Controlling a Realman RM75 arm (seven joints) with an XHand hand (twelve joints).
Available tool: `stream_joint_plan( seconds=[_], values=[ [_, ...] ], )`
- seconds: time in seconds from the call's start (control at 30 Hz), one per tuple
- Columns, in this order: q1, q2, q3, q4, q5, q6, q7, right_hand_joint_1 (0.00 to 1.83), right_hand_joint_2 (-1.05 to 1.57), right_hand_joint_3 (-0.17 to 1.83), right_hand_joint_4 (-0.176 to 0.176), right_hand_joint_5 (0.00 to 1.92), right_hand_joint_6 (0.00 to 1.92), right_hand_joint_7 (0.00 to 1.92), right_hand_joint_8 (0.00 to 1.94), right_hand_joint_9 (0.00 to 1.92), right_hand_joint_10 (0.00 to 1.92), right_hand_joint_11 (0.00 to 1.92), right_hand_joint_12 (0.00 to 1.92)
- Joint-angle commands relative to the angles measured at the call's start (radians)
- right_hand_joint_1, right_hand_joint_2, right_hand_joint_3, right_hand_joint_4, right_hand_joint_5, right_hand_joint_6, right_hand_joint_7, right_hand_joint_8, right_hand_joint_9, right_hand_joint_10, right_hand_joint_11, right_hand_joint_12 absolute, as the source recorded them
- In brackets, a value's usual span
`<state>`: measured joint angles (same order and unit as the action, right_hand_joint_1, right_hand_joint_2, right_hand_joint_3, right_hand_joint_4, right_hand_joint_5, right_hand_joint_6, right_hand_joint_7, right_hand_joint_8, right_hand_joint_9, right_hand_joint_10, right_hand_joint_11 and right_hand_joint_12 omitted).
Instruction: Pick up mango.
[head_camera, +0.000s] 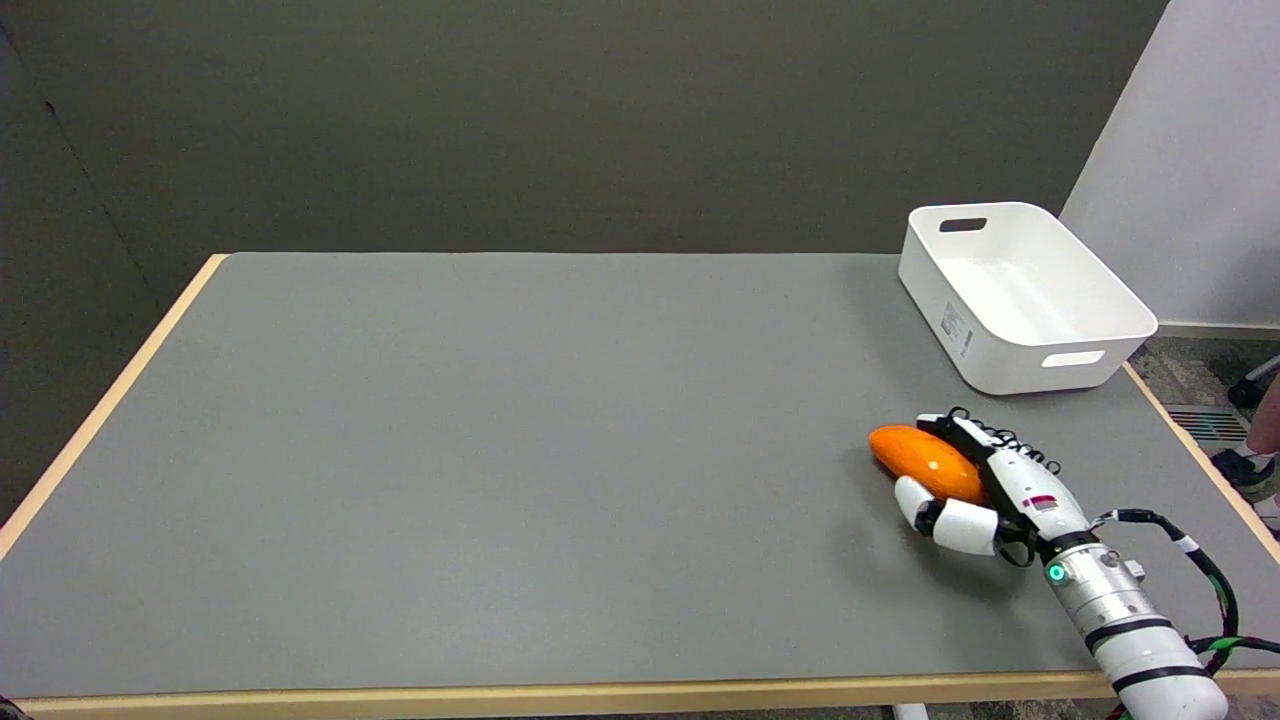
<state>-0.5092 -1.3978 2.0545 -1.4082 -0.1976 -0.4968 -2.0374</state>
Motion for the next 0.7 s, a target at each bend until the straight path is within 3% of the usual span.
stream_joint_plan(
  seconds=[0.03,0.1,0.13,0.17,0.2,0.27,0.33,0.7],
  values=[
    [0.033,0.029,-0.045,0.086,0.048,-0.028,-0.005,0.88,0.74,0.93,0.028,0.28,0.71,0.5,0.78,0.5,1.1,0.31,1.54],
    [0.034,0.03,-0.043,0.086,0.065,-0.039,-0.007,0.97,0.8,0.9,0.017,0.29,0.98,0.51,1.15,0.56,1.36,0.19,1.83],
    [0.034,0.03,-0.041,0.086,0.076,-0.048,-0.007,1.0,0.96,0.68,-0.034,0.33,1.22,0.5,1.38,0.56,1.5,0.12,1.9],
    [0.034,0.03,-0.041,0.086,0.083,-0.054,-0.007,1.05,1.22,0.31,-0.116,0.39,1.53,0.49,1.62,0.56,1.65,0.08,1.91],
    [0.034,0.03,-0.041,0.085,0.092,-0.063,-0.007,1.08,1.4,0.05,-0.176,0.44,1.75,0.49,1.8,0.57,1.77,0.04,1.92],
    [0.034,0.032,-0.04,0.079,0.113,-0.087,-0.007,1.08,1.37,0.1,-0.165,0.44,1.75,0.5,1.81,0.62,1.88,0.0,1.92],
    [0.034,0.032,-0.037,0.057,0.143,-0.115,-0.007,1.04,1.34,0.16,-0.069,0.39,1.72,0.6,1.82,0.65,1.9,0.0,1.92],
    [0.048,0.059,-0.001,-0.177,0.228,-0.222,-0.007,1.08,1.27,0.25,-0.08,0.43,1.68,0.65,1.75,0.7,1.87,0.05,1.92]
  ],
)
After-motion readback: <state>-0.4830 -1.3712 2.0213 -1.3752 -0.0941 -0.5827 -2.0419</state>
